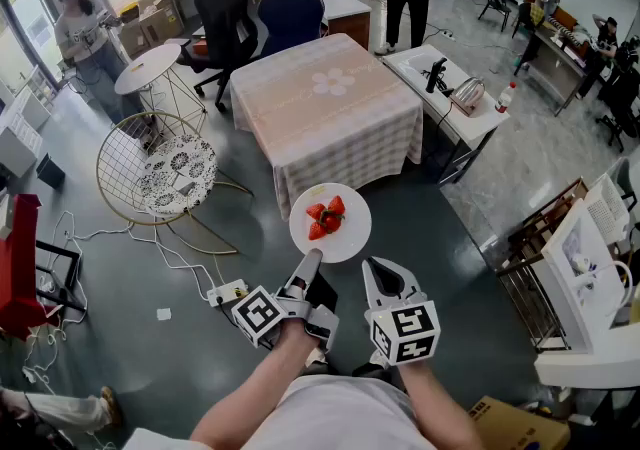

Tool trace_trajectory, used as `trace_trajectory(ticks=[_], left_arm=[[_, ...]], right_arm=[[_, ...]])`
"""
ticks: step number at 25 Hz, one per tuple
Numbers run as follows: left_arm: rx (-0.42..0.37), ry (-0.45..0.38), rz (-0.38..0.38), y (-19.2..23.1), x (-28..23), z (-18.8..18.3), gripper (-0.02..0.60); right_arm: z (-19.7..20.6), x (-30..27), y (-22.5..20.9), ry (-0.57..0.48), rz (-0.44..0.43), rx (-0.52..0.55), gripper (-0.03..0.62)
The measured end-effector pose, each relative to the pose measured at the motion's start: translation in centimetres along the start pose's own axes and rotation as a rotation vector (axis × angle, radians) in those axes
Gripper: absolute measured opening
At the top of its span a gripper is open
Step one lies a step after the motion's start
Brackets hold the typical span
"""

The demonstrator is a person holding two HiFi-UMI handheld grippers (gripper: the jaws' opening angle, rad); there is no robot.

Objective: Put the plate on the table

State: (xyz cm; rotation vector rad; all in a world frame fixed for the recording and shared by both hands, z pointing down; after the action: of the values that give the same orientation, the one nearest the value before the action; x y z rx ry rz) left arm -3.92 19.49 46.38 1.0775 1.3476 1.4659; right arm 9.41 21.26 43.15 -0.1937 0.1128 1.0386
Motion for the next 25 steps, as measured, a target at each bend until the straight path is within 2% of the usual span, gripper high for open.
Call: trace_trajectory(ticks=[15,25], left_arm=[[0.025,0.023,0.008,0.2,2.1,-4.8,0.017],[0.039,0.009,-0.004,1.0,1.4,-5.8,0.018]], right_arm=[[0.3,-2.0,5.0,0.009,0.037,-0.016,0.003],[0.5,-3.9,4.8,0.017,0.026,-0.021,0.003]])
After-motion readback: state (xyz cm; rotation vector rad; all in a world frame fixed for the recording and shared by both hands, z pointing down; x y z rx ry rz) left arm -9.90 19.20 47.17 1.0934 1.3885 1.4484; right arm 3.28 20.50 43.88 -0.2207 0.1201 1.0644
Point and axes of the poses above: the fingertips, and each gripper's own axes: x backward along the fingers, y to its left, z out of its underside, the point moved 3 cm from there along x, backward along the fingers, and after that the axes turned 9 degrees about -y, right-handed, at the moved point
